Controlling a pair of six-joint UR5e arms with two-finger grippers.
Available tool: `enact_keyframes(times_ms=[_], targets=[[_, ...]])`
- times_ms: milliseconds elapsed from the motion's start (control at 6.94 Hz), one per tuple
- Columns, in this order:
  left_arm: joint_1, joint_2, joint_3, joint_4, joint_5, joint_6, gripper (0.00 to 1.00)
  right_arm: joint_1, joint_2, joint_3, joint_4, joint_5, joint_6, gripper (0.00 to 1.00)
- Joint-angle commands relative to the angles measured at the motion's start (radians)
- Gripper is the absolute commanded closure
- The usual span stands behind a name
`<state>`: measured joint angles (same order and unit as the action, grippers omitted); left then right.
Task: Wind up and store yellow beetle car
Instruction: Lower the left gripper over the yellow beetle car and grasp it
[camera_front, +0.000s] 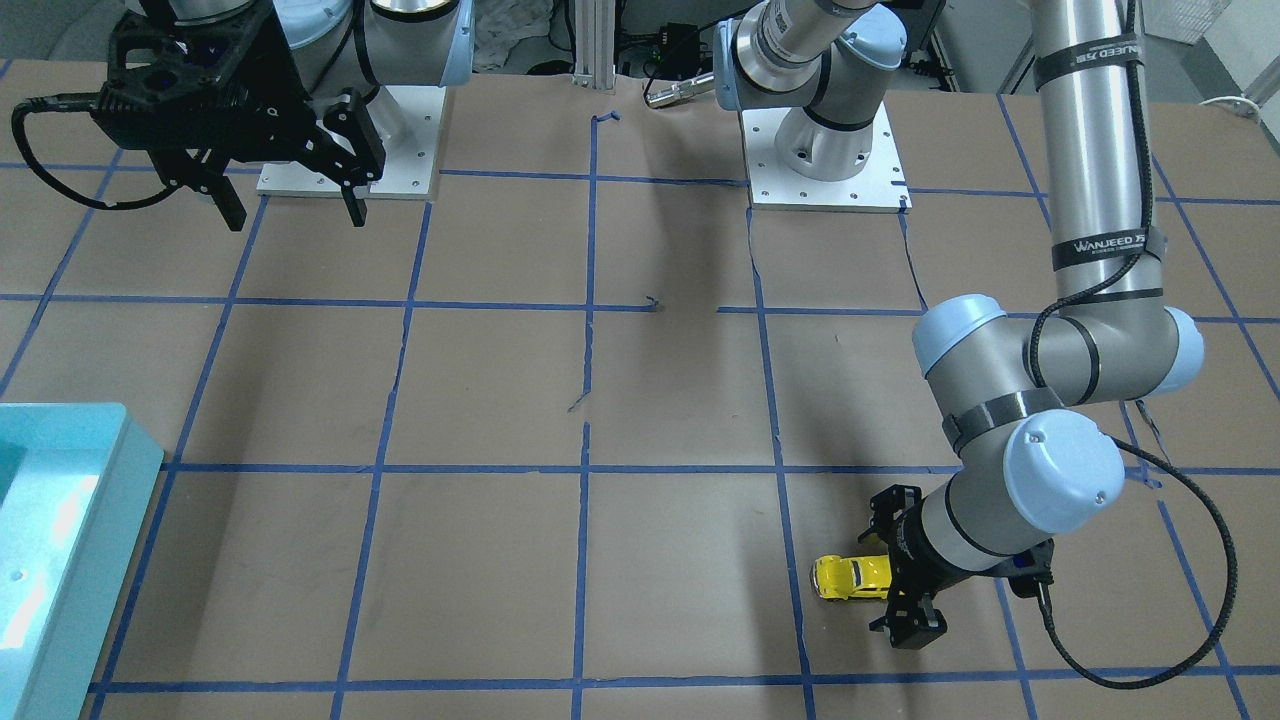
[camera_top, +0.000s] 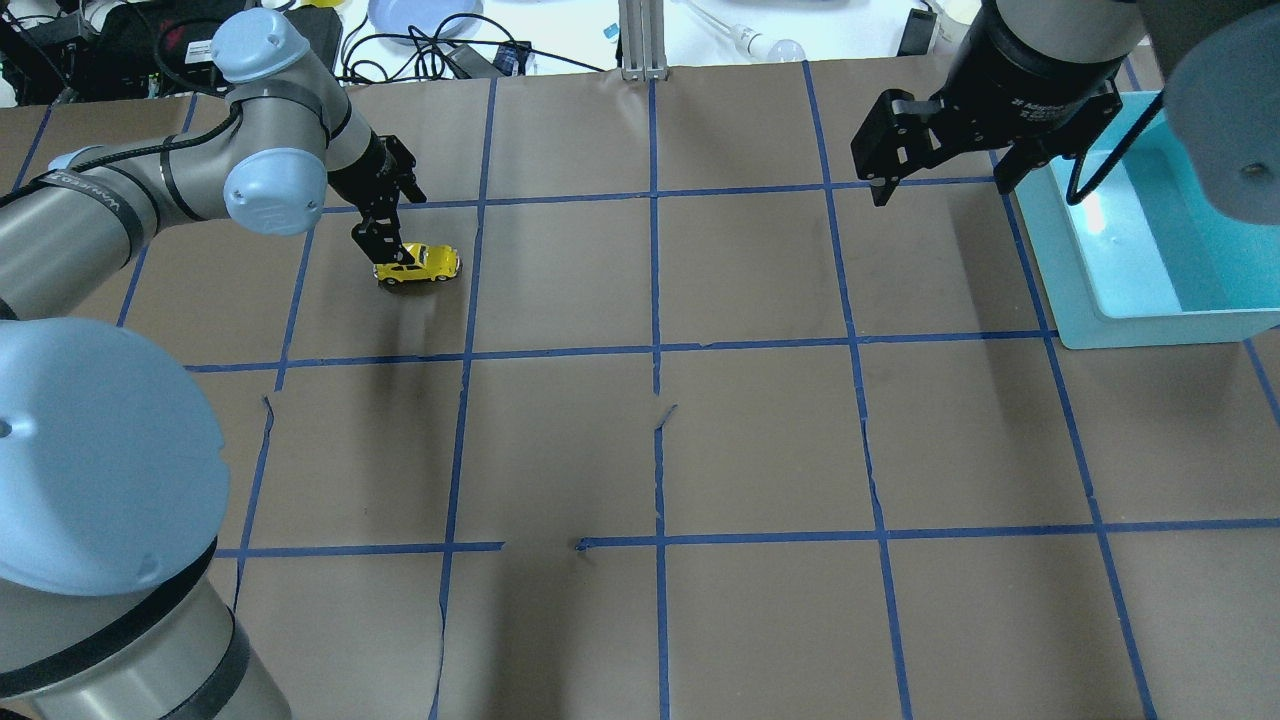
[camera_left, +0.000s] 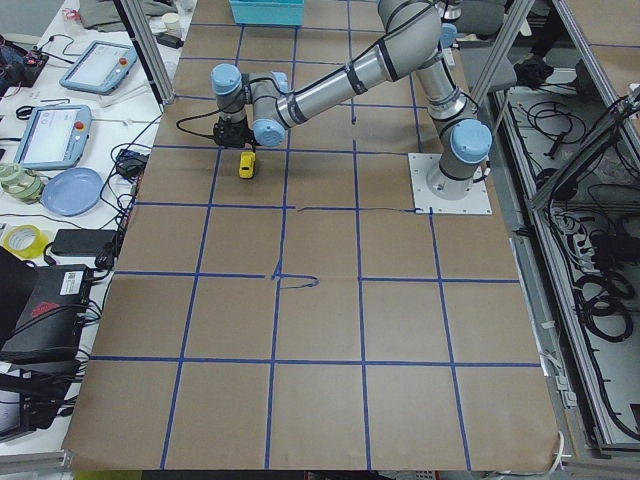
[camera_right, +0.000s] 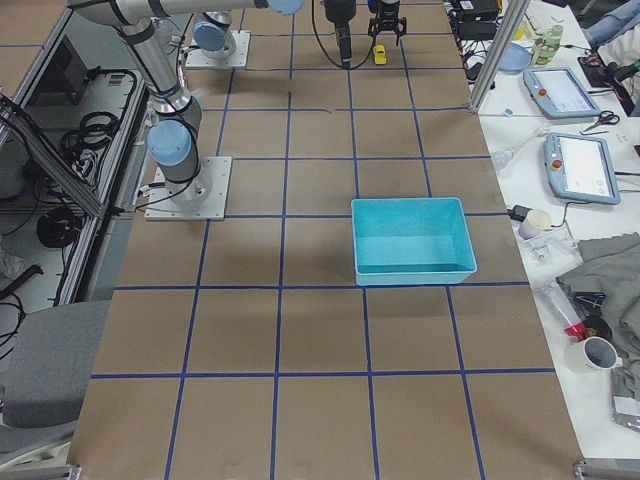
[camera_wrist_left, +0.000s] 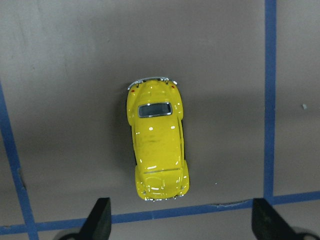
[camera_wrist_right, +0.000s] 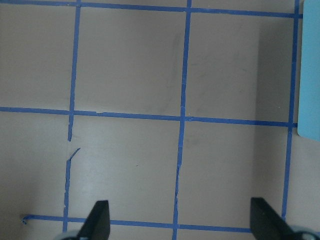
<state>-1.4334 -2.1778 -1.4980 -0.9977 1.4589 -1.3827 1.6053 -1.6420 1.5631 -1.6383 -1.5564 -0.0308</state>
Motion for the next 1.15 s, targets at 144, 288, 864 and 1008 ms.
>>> enact_keyframes(times_ms=[144,288,864,1008], targets=[[0.008,-0.023,-0.007,0.002,0.008,-0.001,0.02,0.001,0.001,0.000,0.000,0.001,0.000,0.00],[0.014,-0.022,-0.037,0.005,0.008,0.004,0.04,0.002,-0.001,0.000,0.000,0.001,0.000,0.00],[0.027,-0.013,-0.038,0.011,0.003,-0.001,0.79,0.004,-0.001,0.002,0.001,-0.001,0.000,0.00],[0.027,-0.013,-0.031,0.011,-0.005,-0.006,1.00,0.001,0.001,0.002,0.000,0.001,-0.001,0.00]])
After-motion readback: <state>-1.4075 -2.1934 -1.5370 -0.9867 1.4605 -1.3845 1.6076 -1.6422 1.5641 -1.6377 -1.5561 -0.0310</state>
